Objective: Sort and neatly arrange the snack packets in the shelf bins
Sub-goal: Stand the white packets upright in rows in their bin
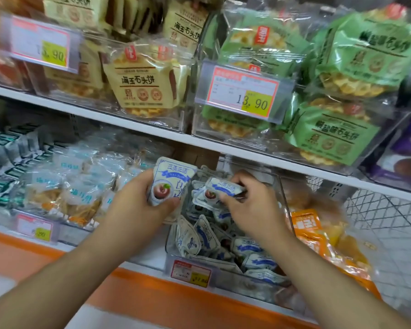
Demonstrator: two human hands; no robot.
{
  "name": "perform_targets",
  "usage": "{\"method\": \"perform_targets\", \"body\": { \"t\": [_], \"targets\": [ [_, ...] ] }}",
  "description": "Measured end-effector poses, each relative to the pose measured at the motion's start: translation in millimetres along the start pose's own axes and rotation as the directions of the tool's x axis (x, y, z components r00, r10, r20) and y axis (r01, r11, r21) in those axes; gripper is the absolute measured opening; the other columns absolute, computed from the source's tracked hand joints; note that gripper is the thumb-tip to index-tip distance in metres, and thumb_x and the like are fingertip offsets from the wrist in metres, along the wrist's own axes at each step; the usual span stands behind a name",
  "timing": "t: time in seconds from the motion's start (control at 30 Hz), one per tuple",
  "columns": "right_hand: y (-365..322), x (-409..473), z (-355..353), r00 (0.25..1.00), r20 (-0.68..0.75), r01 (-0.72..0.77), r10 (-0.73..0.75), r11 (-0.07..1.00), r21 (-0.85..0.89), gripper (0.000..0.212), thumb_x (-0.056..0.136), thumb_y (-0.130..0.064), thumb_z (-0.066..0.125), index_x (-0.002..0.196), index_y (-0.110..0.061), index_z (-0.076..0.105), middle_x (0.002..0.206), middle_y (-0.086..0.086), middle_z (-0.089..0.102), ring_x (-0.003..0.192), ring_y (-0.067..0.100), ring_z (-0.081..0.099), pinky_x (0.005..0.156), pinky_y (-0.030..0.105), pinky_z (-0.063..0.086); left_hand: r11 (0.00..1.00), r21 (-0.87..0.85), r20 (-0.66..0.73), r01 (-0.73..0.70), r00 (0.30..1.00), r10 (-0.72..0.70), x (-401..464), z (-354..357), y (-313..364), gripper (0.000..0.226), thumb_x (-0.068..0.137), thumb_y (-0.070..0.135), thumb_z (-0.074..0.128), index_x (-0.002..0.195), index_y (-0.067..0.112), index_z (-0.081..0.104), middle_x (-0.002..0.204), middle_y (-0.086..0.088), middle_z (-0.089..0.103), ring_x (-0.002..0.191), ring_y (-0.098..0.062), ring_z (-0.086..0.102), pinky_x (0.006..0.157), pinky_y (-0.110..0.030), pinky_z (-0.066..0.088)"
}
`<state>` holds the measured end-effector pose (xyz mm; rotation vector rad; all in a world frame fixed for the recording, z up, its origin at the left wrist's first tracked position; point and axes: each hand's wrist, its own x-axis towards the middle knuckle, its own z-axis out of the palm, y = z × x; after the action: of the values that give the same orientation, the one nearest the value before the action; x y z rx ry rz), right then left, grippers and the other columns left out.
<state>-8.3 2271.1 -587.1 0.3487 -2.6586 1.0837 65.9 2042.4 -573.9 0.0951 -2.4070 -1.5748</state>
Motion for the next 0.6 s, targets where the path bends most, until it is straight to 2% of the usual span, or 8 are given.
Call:
{"method": "perform_targets", "body": {
  "t": [0.03, 0.1, 0.17, 0.23, 0.3, 0.4, 0.5, 0.6],
  "targets": [
    [1.7, 5.3, 8.4, 1.000, 0.024, 0.010, -0.009, 0.999, -0.046, 0.026, 0.091, -0.035, 0.081, 0.086, -0.029, 0.056, 0.071, -0.002, 0.068, 0.053, 0.009, 0.060, 0.048, 0.031, 0.046, 1.000, 0.004, 0.008, -0.008, 1.000, 0.008, 1.3, 0.6, -1.5, 0.027, 0.088, 0.019, 0.078, 0.101, 0.038, 0.064, 0.088, 0.038, 0.068, 0.078, 0.016, 0.065, 0.060, -0.010, 0.048],
    [4.9, 14.4, 22.7, 0.997, 0.074, 0.046, -0.034, 0.986, -0.163, 0.023, 0.091, -0.038, 0.080, 0.090, -0.028, 0.060, 0.072, -0.003, 0.071, 0.056, 0.017, 0.064, 0.049, 0.037, 0.050, 1.000, 0.011, 0.017, -0.018, 1.000, 0.018, 3.6, 1.5, -2.6, 0.028, 0.087, 0.020, 0.078, 0.097, 0.041, 0.063, 0.085, 0.042, 0.066, 0.077, 0.019, 0.063, 0.054, -0.004, 0.045],
    [6.3, 22.3, 31.8, 0.988, 0.126, 0.124, -0.086, 0.935, -0.332, 0.018, 0.091, -0.044, 0.077, 0.097, -0.030, 0.067, 0.085, -0.011, 0.073, 0.070, 0.013, 0.064, 0.062, 0.035, 0.056, 0.999, 0.031, 0.033, -0.031, 0.999, 0.030, 4.8, 1.8, -2.9, 0.027, 0.087, 0.023, 0.078, 0.096, 0.044, 0.062, 0.086, 0.044, 0.065, 0.079, 0.021, 0.061, 0.053, -0.003, 0.043],
    [4.3, 28.5, 36.1, 0.977, 0.193, 0.160, -0.086, 0.898, -0.409, 0.019, 0.095, -0.049, 0.072, 0.100, -0.031, 0.075, 0.097, -0.014, 0.073, 0.085, 0.011, 0.064, 0.075, 0.035, 0.057, 0.998, 0.041, 0.051, -0.036, 0.998, 0.034, 5.4, 1.2, -2.8, 0.026, 0.088, 0.026, 0.078, 0.097, 0.045, 0.062, 0.087, 0.044, 0.064, 0.080, 0.022, 0.061, 0.053, -0.004, 0.042],
    [4.1, 33.1, 37.8, 0.969, 0.240, 0.145, -0.049, 0.906, -0.398, 0.016, 0.097, -0.045, 0.070, 0.094, -0.032, 0.079, 0.098, -0.013, 0.074, 0.091, 0.013, 0.067, 0.081, 0.039, 0.059, 0.999, 0.030, 0.058, -0.026, 0.998, 0.024, 6.6, 0.6, -3.7, 0.025, 0.088, 0.027, 0.077, 0.100, 0.044, 0.063, 0.089, 0.042, 0.066, 0.080, 0.020, 0.062, 0.057, -0.006, 0.045],
    [5.7, 32.2, 38.6, 0.944, 0.331, 0.136, -0.006, 0.919, -0.371, 0.012, 0.097, -0.030, 0.072, 0.092, -0.032, 0.083, 0.095, -0.011, 0.078, 0.091, 0.012, 0.069, 0.086, 0.040, 0.060, 1.000, 0.018, 0.052, -0.008, 0.999, 0.007, 7.4, -0.3, -4.7, 0.026, 0.087, 0.027, 0.078, 0.103, 0.042, 0.065, 0.090, 0.036, 0.069, 0.081, 0.015, 0.064, 0.067, -0.018, 0.053],
    [3.0, 31.0, 34.1, 0.935, 0.353, 0.107, 0.021, 0.934, -0.340, 0.014, 0.099, -0.023, 0.071, 0.099, -0.028, 0.084, 0.100, -0.009, 0.079, 0.091, 0.008, 0.069, 0.090, 0.037, 0.060, 1.000, 0.008, 0.066, -0.013, 0.998, 0.012, 6.5, -0.7, -4.1, 0.027, 0.087, 0.026, 0.078, 0.100, 0.045, 0.063, 0.090, 0.039, 0.067, 0.082, 0.017, 0.063, 0.061, -0.011, 0.045],
    [-0.4, 30.2, 27.9, 0.913, 0.402, 0.041, 0.064, 0.968, -0.248, 0.016, 0.098, -0.028, 0.073, 0.112, -0.030, 0.081, 0.105, -0.011, 0.077, 0.091, 0.002, 0.068, 0.087, 0.027, 0.058, 1.000, -0.004, 0.073, -0.010, 0.997, 0.010, 6.2, -1.5, -3.8, 0.027, 0.087, 0.025, 0.078, 0.102, 0.043, 0.064, 0.092, 0.036, 0.068, 0.083, 0.016, 0.064, 0.062, -0.013, 0.046]
  ]
}}
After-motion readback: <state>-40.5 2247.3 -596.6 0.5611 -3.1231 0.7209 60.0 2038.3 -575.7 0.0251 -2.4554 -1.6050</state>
